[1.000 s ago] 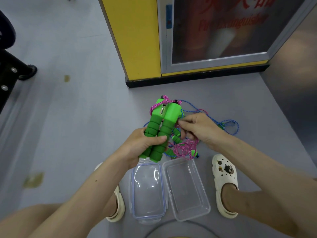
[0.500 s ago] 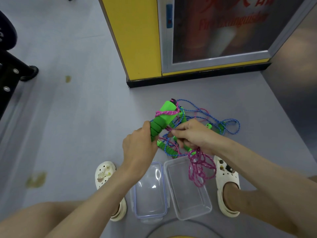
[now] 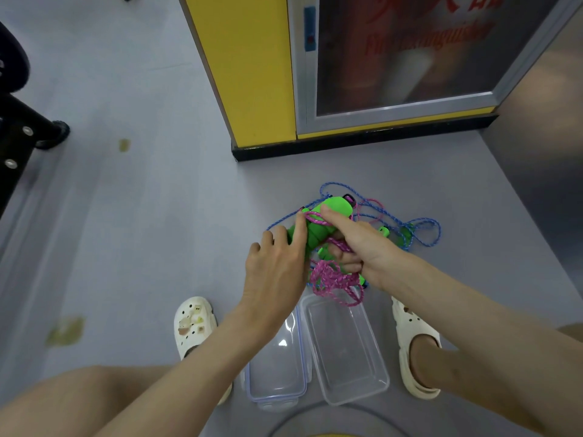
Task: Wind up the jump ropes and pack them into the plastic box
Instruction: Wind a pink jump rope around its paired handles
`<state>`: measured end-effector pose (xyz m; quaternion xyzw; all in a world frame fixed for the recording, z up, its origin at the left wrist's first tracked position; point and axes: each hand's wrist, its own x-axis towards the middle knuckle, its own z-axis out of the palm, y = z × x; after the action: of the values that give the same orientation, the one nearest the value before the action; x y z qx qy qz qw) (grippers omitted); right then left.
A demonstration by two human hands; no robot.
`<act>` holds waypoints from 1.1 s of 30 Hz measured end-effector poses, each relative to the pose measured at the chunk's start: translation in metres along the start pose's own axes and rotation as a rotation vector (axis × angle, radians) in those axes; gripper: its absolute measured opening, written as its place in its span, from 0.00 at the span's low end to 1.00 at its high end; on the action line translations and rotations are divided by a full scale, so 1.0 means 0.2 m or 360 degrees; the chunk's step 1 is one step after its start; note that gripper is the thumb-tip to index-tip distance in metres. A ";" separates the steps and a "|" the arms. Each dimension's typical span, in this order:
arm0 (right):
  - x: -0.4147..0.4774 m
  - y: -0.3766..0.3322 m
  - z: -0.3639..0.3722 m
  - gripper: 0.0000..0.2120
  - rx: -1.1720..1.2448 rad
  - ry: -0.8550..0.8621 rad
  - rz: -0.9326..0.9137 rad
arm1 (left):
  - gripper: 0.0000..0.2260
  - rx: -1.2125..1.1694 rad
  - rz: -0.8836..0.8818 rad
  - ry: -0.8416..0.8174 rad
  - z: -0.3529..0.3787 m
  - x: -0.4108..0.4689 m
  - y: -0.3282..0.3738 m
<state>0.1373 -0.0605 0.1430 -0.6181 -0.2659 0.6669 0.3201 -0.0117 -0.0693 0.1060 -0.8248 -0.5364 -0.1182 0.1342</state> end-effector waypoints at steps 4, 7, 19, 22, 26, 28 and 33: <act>0.03 -0.02 -0.03 0.19 0.0089 0.0097 -0.0129 | 0.30 -0.0743 -0.0229 -0.0532 -0.06 0.03 0.00; 0.03 -0.03 -0.07 0.19 0.0071 -0.0018 -0.0177 | 0.21 -0.1470 -0.0587 -0.0740 -0.11 0.09 -0.04; 0.03 -0.02 -0.06 0.20 0.0023 -0.0264 -0.0113 | 0.15 -0.2781 -0.1269 -0.1246 -0.14 0.09 -0.13; 0.03 -0.02 -0.05 0.21 -0.0086 -0.0189 -0.0072 | 0.14 -0.2566 -0.1325 -0.1146 -0.12 0.09 -0.12; 0.03 -0.02 -0.06 0.19 -0.0211 -0.0137 -0.0040 | 0.09 -0.2441 -0.1427 -0.0925 -0.11 0.09 -0.12; 0.03 -0.01 -0.06 0.13 -0.0281 -0.0167 -0.0051 | 0.08 -0.2319 -0.1433 -0.0787 -0.10 0.10 -0.13; 0.03 0.01 -0.06 0.05 -0.0662 -0.0241 0.0047 | 0.09 -0.1508 -0.1067 -0.0541 -0.05 0.06 -0.13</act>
<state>0.1499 -0.0581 0.1372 -0.6228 -0.4120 0.6468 0.1549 -0.0305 -0.0522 0.1215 -0.5881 -0.6700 -0.2468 -0.3800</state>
